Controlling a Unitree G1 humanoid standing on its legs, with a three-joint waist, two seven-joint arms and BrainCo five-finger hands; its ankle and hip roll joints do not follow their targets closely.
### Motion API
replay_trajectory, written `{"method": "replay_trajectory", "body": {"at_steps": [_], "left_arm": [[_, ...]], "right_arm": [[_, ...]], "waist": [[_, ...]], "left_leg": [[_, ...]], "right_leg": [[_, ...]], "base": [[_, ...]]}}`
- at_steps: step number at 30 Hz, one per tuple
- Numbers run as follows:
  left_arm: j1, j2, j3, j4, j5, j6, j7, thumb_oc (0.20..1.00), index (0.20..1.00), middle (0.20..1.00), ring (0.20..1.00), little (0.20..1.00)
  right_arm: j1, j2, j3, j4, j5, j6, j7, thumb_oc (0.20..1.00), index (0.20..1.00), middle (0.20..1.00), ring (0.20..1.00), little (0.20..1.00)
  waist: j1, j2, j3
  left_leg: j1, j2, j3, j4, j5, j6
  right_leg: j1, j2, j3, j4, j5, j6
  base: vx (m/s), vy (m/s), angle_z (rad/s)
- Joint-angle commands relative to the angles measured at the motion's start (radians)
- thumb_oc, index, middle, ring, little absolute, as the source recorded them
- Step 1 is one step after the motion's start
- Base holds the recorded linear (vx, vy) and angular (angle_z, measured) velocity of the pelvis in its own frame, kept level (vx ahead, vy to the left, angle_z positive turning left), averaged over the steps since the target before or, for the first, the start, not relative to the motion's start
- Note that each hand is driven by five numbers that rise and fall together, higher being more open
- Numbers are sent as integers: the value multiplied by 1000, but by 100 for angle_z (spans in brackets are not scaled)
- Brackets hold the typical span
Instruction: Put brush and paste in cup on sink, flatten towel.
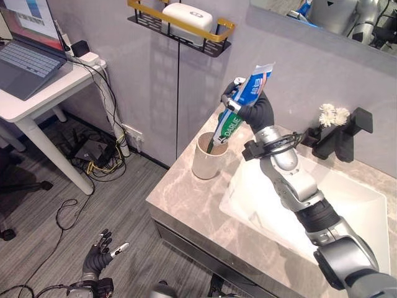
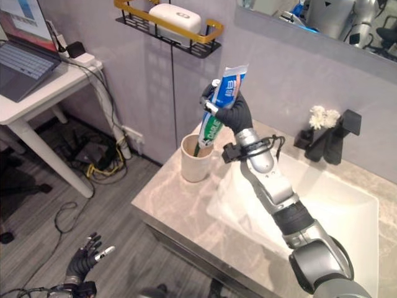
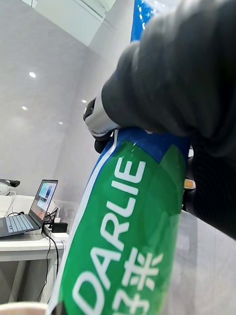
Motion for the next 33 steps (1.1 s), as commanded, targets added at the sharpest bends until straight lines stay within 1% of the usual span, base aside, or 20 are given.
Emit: {"method": "replay_trajectory", "body": {"at_steps": [1,23,24,25,33], "left_arm": [[-7,43,6,-24,8,-40,7,1000,1000,1000,1000,1000],[-11,17,6,-8,19,-34,8,1000,1000,1000,1000,1000],[-12,17,6,-7,17,-34,8,1000,1000,1000,1000,1000],[-12,17,6,-6,16,-34,10,1000,1000,1000,1000,1000],[-20,14,3,-1,19,-35,11,1000,1000,1000,1000,1000]], "right_arm": [[-111,-57,-14,-98,-19,-43,1,200,200,200,200,200],[-26,-51,16,-144,-8,-13,55,200,200,200,200,200],[-27,-53,18,-148,-12,-12,55,435,435,435,435,435],[-26,-53,16,-148,-22,-13,46,1000,1000,1000,1000,1000],[-24,-44,-5,-171,-32,-28,36,1000,1000,1000,1000,1000]], "waist": [[42,-10,-5],[31,-18,5],[31,-18,5],[31,-19,5],[30,-21,7]], "left_leg": [[22,-63,61,-3,-11,71],[29,-65,73,-3,-18,77],[29,-64,73,-3,-18,77],[29,-65,74,-3,-19,78],[30,-68,77,-3,-20,80]], "right_leg": [[60,-37,-29,53,-46,78],[55,-36,-21,60,-49,79],[55,-35,-20,60,-49,79],[55,-35,-20,59,-49,79],[54,-37,-16,63,-46,82]], "base": [[0,0,0],[0,0,0],[0,0,0],[0,0,0],[-1,2,-1]]}}
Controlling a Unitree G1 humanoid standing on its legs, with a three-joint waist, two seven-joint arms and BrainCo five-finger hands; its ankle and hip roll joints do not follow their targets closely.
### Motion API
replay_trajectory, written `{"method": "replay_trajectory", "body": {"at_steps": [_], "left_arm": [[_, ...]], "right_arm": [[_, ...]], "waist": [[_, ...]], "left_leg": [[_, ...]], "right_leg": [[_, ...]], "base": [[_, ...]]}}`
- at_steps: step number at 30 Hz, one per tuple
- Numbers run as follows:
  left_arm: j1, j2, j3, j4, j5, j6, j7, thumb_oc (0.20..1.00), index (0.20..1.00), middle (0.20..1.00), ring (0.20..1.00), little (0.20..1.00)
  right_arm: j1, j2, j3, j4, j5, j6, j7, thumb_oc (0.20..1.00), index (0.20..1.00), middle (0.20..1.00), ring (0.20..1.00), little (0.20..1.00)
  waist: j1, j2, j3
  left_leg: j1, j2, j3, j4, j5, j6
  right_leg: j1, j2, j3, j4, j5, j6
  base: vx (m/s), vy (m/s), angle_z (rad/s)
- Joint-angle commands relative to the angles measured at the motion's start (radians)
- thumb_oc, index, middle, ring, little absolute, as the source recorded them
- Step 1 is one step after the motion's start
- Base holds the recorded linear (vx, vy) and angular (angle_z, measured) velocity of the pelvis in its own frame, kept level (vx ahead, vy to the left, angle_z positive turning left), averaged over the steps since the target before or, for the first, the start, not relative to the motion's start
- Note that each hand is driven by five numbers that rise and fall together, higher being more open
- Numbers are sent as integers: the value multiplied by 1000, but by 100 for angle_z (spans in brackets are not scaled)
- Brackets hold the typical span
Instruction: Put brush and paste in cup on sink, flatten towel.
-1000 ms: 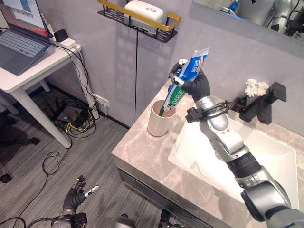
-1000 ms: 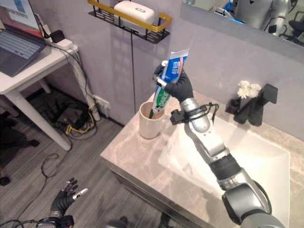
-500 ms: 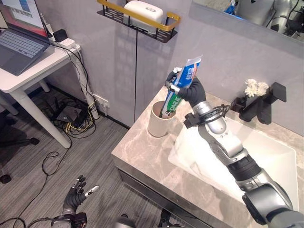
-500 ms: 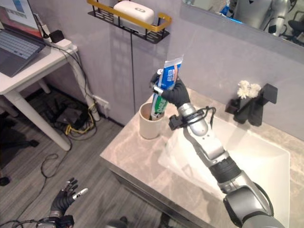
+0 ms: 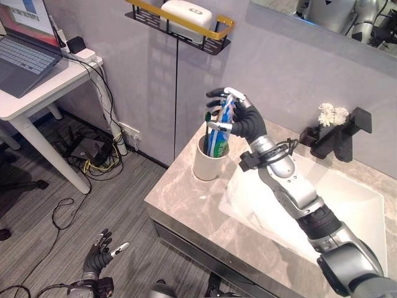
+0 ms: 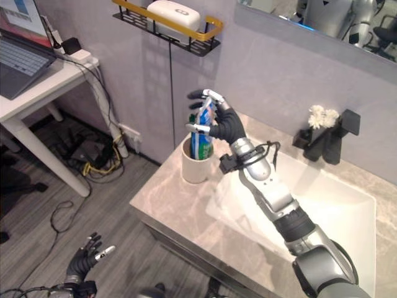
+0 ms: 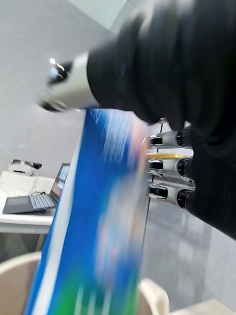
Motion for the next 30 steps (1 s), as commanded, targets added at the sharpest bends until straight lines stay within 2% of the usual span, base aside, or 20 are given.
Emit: {"method": "replay_trajectory", "body": {"at_steps": [1,10,12,15,18,21,24,25,26,30], "left_arm": [[-7,15,2,-33,11,-35,11,1000,1000,1000,1000,1000],[-26,14,-14,-17,13,-40,21,1000,1000,1000,1000,1000],[-30,16,-18,-12,20,-43,22,1000,1000,1000,1000,1000],[-35,19,-20,-8,27,-44,24,1000,1000,1000,1000,1000],[-35,23,-15,2,52,-49,11,1000,1000,1000,1000,1000],[-32,20,0,14,69,-49,2,1000,1000,1000,1000,1000],[-19,8,26,26,73,-49,-4,1000,1000,1000,1000,1000],[-19,11,24,27,73,-49,-4,1000,1000,1000,1000,1000],[-12,6,42,32,81,-46,-8,1000,1000,1000,1000,1000],[8,-4,67,42,88,-45,-10,1000,1000,1000,1000,1000]], "right_arm": [[-69,-27,-49,-106,-14,-66,-13,1000,1000,1000,1000,1000],[-70,-4,-125,-168,-82,-112,-84,1000,1000,1000,1000,1000],[-62,8,-181,-235,-171,-150,-126,1000,1000,1000,1000,1000],[-42,7,-224,-265,-229,-156,-161,1000,1000,1000,1000,1000],[61,-41,-383,-310,-326,-169,-221,1000,1000,1000,1000,1000],[208,-67,-557,-321,-340,-180,-262,1000,1000,1000,1000,1000],[393,-56,-782,-326,-349,-193,-317,1000,1000,1000,1000,1000],[399,-54,-786,-330,-349,-192,-317,1000,1000,1000,1000,1000],[475,-38,-896,-328,-367,-194,-354,1000,1000,1000,1000,1000],[581,-6,-1099,-288,-398,-214,-460,1000,1000,1000,1000,1000]], "waist": [[32,-10,3],[16,5,-5],[2,17,-10],[-6,24,-13],[-43,37,-22],[-79,49,-24],[-127,59,-15],[-124,62,-19],[-153,59,-7],[-200,64,5]], "left_leg": [[20,-69,65,2,-20,81],[27,-78,70,2,-24,92],[31,-81,74,2,-27,98],[35,-85,75,2,-30,102],[39,-101,85,3,-23,110],[38,-114,99,4,-24,117],[32,-127,116,3,-23,128],[35,-124,114,3,-32,129],[26,-136,127,3,-23,133],[15,-150,151,2,-33,140]], "right_leg": [[53,-44,-25,63,-46,81],[44,-47,-13,84,-50,84],[36,-52,-11,99,-51,87],[31,-57,-9,108,-50,90],[18,-70,2,117,-34,96],[7,-78,17,111,-11,105],[-17,-84,39,110,28,117],[-14,-81,39,109,20,121],[-33,-89,56,109,54,127],[-59,-100,91,86,107,150]], "base": [[-9,18,-8],[-8,20,-4],[-31,58,-1],[-30,53,0],[-48,92,0],[-53,93,-7],[-75,81,-21],[-92,65,-21],[-87,65,-34],[-77,72,-36]]}}
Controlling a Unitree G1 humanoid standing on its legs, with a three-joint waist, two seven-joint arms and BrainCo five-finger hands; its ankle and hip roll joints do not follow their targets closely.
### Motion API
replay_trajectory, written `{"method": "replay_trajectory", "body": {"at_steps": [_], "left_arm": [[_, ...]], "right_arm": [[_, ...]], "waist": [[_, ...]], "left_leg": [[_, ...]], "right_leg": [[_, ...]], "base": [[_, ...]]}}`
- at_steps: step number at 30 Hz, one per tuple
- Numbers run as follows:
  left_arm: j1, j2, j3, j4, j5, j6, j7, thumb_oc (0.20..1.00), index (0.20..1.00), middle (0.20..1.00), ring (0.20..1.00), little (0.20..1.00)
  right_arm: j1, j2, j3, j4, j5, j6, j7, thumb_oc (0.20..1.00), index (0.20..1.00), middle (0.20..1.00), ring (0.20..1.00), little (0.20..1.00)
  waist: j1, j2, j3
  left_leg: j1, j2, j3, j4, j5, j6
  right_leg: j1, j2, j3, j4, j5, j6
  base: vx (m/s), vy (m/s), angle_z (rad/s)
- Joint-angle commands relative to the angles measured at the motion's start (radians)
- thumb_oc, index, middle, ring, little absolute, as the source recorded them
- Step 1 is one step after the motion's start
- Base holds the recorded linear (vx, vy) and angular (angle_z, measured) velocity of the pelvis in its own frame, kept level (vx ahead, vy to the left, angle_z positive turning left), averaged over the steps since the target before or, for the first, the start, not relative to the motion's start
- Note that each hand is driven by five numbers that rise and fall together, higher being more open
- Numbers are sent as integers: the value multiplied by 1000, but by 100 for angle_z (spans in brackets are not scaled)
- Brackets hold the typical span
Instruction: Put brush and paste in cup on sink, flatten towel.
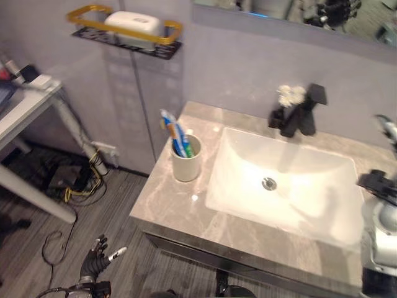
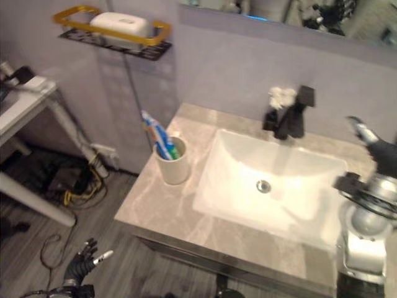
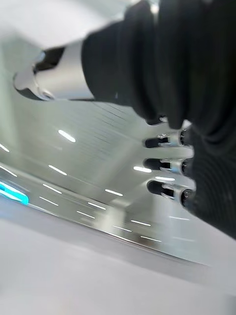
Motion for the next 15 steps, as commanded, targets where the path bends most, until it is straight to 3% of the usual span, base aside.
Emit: {"method": "replay_trajectory", "body": {"at_steps": [1,4,5,7,9,10,11,12,14,15], "left_arm": [[18,29,30,-33,28,-45,-1,1000,1000,1000,1000,1000],[17,25,42,-27,38,-51,9,1000,1000,1000,1000,1000],[23,22,42,-21,42,-56,20,1000,1000,1000,1000,1000],[23,24,41,-19,42,-58,21,1000,1000,1000,1000,1000],[25,9,31,3,46,-63,33,1000,1000,1000,1000,1000],[25,9,30,4,47,-64,33,1000,1000,1000,1000,1000],[22,14,17,15,54,-66,32,1000,1000,1000,1000,1000],[21,17,10,14,61,-69,30,1000,1000,1000,1000,1000],[20,25,-1,14,74,-76,45,1000,1000,1000,1000,1000],[21,24,-1,14,74,-76,45,1000,1000,1000,1000,1000]], "right_arm": [[-80,9,-110,-10,-49,-94,-143,1000,1000,1000,1000,1000],[-20,56,-199,-11,-94,-105,-217,1000,1000,1000,1000,1000],[6,96,-225,-16,-123,-109,-269,1000,1000,1000,1000,1000],[9,100,-225,-18,-126,-109,-272,1000,1000,1000,1000,1000],[70,131,-250,47,-165,-85,-336,1000,1000,1000,1000,1000],[72,130,-250,50,-164,-88,-338,1000,1000,1000,1000,1000],[130,135,-253,203,-160,-52,-391,1000,1000,1000,1000,1000],[133,127,-240,247,-139,-54,-397,1000,1000,1000,1000,1000],[150,84,-202,658,69,-65,-412,1000,1000,1000,1000,1000],[148,77,-200,669,75,-70,-410,1000,1000,1000,1000,1000]], "waist": [[-4,1,1],[-39,5,7],[-50,13,14],[-48,13,13],[-54,44,35],[-55,44,33],[-59,55,29],[-59,53,26],[-51,57,11],[-51,56,10]], "left_leg": [[-19,-75,48,-13,-14,94],[-41,-74,71,-13,-12,92],[-49,-67,87,-13,-10,92],[-49,-66,88,-13,-11,92],[-62,-39,130,-13,6,88],[-61,-38,129,-13,6,86],[-60,-27,148,-13,2,86],[-66,-29,154,-13,8,82],[-69,-25,164,-13,2,69],[-72,-26,166,-13,7,68]], "right_leg": [[-29,-53,-25,38,101,104],[-56,-60,-16,32,117,110],[-74,-60,-44,58,98,105],[-80,-58,-44,69,91,104],[-82,-49,-188,175,-36,67],[-83,-49,-190,182,-43,65],[-70,-24,-228,245,-106,51],[-67,-17,-227,234,-114,46],[-38,9,-214,173,-132,39],[-40,8,-214,171,-126,36]], "base": [[-84,31,-41],[-87,34,-38],[-68,23,-33],[-46,15,-44],[-128,56,-41],[-64,44,-52],[-3,-5,-38],[12,-24,-13],[73,-51,-13],[81,-53,-33]]}}
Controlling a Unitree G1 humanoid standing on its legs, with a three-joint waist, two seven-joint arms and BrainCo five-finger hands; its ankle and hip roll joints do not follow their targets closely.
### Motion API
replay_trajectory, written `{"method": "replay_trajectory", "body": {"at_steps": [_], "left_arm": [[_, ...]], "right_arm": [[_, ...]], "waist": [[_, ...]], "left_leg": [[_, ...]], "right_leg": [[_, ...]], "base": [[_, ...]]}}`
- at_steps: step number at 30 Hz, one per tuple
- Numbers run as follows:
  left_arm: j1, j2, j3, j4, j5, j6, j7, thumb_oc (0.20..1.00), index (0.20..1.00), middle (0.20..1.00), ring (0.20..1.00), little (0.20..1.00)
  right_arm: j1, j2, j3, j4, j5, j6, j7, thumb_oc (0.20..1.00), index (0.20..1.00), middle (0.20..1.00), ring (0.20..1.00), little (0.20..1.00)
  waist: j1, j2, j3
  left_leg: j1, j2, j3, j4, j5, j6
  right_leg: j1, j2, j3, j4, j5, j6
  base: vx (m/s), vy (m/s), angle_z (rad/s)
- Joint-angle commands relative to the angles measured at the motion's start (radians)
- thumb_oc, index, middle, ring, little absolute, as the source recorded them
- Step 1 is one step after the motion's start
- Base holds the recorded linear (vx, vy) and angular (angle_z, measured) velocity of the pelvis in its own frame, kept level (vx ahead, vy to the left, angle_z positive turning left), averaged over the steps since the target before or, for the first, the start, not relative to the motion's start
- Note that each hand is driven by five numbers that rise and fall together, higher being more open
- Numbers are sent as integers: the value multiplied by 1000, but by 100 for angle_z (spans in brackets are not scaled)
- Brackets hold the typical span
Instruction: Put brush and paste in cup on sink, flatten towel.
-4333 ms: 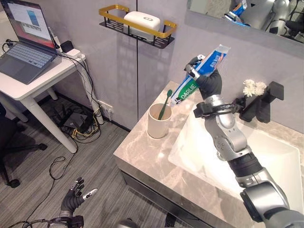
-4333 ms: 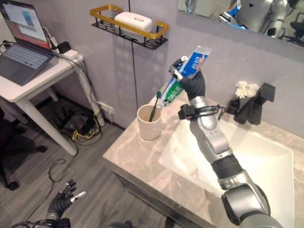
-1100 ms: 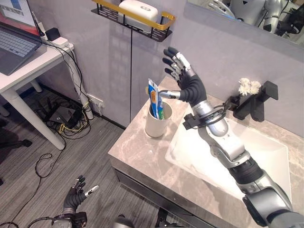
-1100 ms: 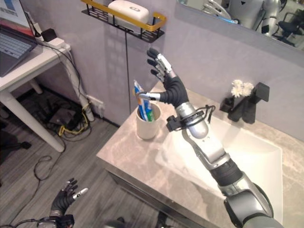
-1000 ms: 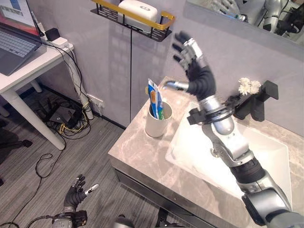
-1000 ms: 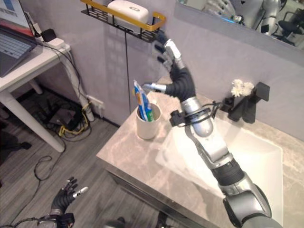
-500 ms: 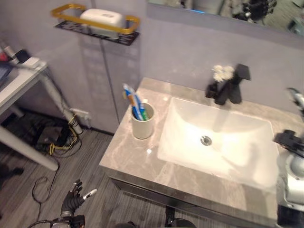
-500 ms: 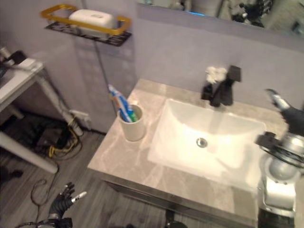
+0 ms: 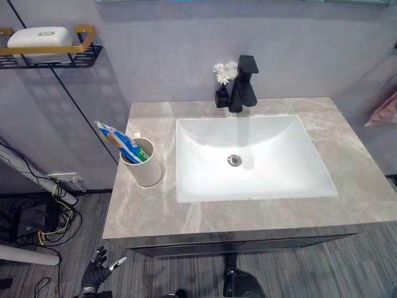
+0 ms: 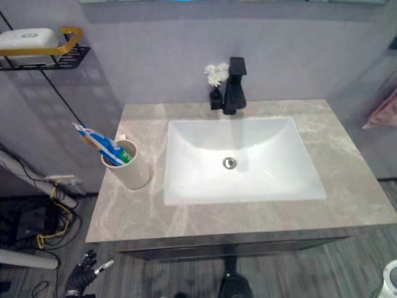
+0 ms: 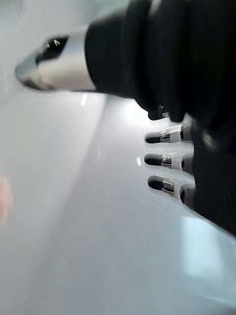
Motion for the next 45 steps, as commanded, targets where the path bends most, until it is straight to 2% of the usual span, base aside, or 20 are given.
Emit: {"method": "replay_trajectory", "body": {"at_steps": [1,2,3,4,5,7,8,9,10,12,14,18,23,24,25,26,32,33,38,45], "left_arm": [[-26,46,4,-41,32,-58,21,1000,1000,1000,1000,1000],[-31,48,-2,-47,29,-56,22,1000,1000,1000,1000,1000],[-43,49,-4,-67,22,-50,18,1000,1000,1000,1000,1000],[-42,48,-3,-70,21,-48,18,1000,1000,1000,1000,1000],[-49,53,-8,-83,13,-49,16,1000,1000,1000,1000,1000],[-53,57,1,-115,-3,-46,-3,1000,1000,1000,1000,1000],[-52,59,3,-132,-12,-47,-11,1000,1000,1000,1000,1000],[-51,58,5,-133,-13,-47,-11,1000,1000,1000,1000,1000],[-51,61,16,-156,-18,-47,-38,1000,1000,1000,1000,1000],[-46,57,36,-196,-45,-55,-54,1000,1000,1000,1000,1000],[-47,64,53,-224,-72,-62,-64,1000,1000,1000,1000,1000],[-60,73,92,-270,-131,-91,-53,1000,1000,1000,1000,1000],[-110,97,106,-350,-157,-115,-41,1000,1000,1000,1000,1000],[-121,104,100,-355,-159,-113,-42,1000,1000,1000,1000,1000],[-137,119,95,-377,-155,-113,-46,1000,1000,1000,1000,1000],[-145,127,93,-387,-153,-115,-51,1000,1000,1000,1000,1000],[-145,127,93,-387,-153,-115,-51,1000,1000,1000,1000,1000],[-126,240,127,-480,-97,-145,-77,1000,1000,1000,1000,1000],[-92,281,182,-531,-146,-142,-105,1000,1000,1000,1000,1000],[-123,285,170,-565,-173,-144,-110,1000,1000,1000,1000,1000]], "right_arm": [[-60,-64,20,319,256,0,-1,1000,1000,1000,1000,1000],[-66,-71,43,398,309,9,18,1000,1000,1000,1000,1000],[-99,-75,104,582,464,36,129,1000,1000,1000,1000,1000],[-100,-84,106,593,475,32,140,1000,1000,1000,1000,1000],[-111,-69,144,723,524,61,194,1000,1000,1000,1000,1000],[-144,-63,242,864,591,117,333,1000,1000,1000,1000,1000],[-154,-55,286,932,583,149,376,1000,1000,1000,1000,1000],[-157,-57,288,937,585,148,379,1000,1000,1000,1000,1000],[-181,-40,406,1034,533,216,492,1000,1000,1000,1000,1000],[-209,-2,547,1103,393,264,574,1000,1000,1000,1000,1000],[-243,16,622,1144,297,288,601,1000,1000,1000,1000,1000],[-275,27,801,1049,92,273,624,1000,1000,1000,1000,1000],[-275,34,843,929,96,254,652,1000,1000,1000,1000,1000],[-278,33,836,933,102,255,648,1000,1000,1000,1000,1000],[-276,34,824,945,100,258,636,1000,1000,1000,1000,1000],[-270,35,814,957,101,264,633,1000,1000,1000,1000,1000],[-269,36,813,957,101,264,633,1000,1000,1000,1000,1000],[-253,32,771,1099,69,305,640,1000,1000,1000,1000,1000],[-239,45,800,1106,15,314,673,1000,1000,1000,1000,1000],[-262,76,859,1063,-10,309,688,1000,1000,1000,1000,1000]], "waist": [[25,35,30],[29,40,29],[37,42,30],[35,43,30],[42,48,30],[54,53,33],[61,56,34],[58,54,34],[79,61,32],[103,69,26],[127,81,21],[157,93,29],[187,92,88],[186,86,94],[180,83,93],[178,81,87],[178,80,88],[186,105,52],[187,101,19],[185,87,8]], "left_leg": [[-33,-53,-7,-41,31,40],[-30,-51,-8,-41,26,37],[-34,-47,-7,-41,34,27],[-35,-47,-7,-41,35,26],[-31,-42,-10,-41,30,21],[-31,-37,-18,-41,36,10],[-32,-35,-22,-41,39,5],[-36,-37,-22,-41,44,5],[-35,-31,-31,-41,45,-4],[-46,-26,-41,-41,62,-18],[-46,-22,-53,-40,64,-28],[-94,-20,-83,23,83,-49],[-263,-18,-104,303,137,-115],[-286,-6,-92,310,144,-113],[-297,40,-45,283,138,-109],[-291,68,-18,233,130,-105],[-288,67,-18,228,132,-105],[-235,51,-116,88,116,-94],[-141,21,-88,-19,124,-72],[-112,15,-68,-41,117,-69]], "right_leg": [[52,25,3,-9,8,37],[56,30,2,-12,1,39],[60,34,-3,-33,9,33],[61,34,-4,-36,11,33],[70,37,-9,-43,3,33],[82,40,-17,-63,2,27],[89,40,-23,-74,2,24],[87,39,-24,-77,7,22],[101,44,-30,-95,0,18],[116,43,-47,-121,0,12],[129,42,-62,-129,-8,9],[139,30,-92,-143,-17,-4],[155,0,-137,-147,-37,-25],[153,-8,-148,-148,-37,-25],[159,-20,-177,-148,-43,-18],[169,-28,-196,-152,-49,-12],[170,-29,-196,-152,-49,-11],[193,-44,-195,-122,-71,-10],[217,-59,-177,-141,-45,12],[227,-63,-157,-169,-19,25]], "base": [[52,-50,-22],[102,-109,-14],[72,-80,-8],[84,-101,-9],[79,-73,-4],[99,-110,4],[41,-74,19],[73,-103,24],[100,-143,31],[148,-157,33],[123,-103,23],[57,-98,36],[-31,-108,47],[-62,-98,38],[-13,-35,32],[21,-11,76],[50,48,31],[307,335,13],[128,196,-7],[9,28,-4]]}}
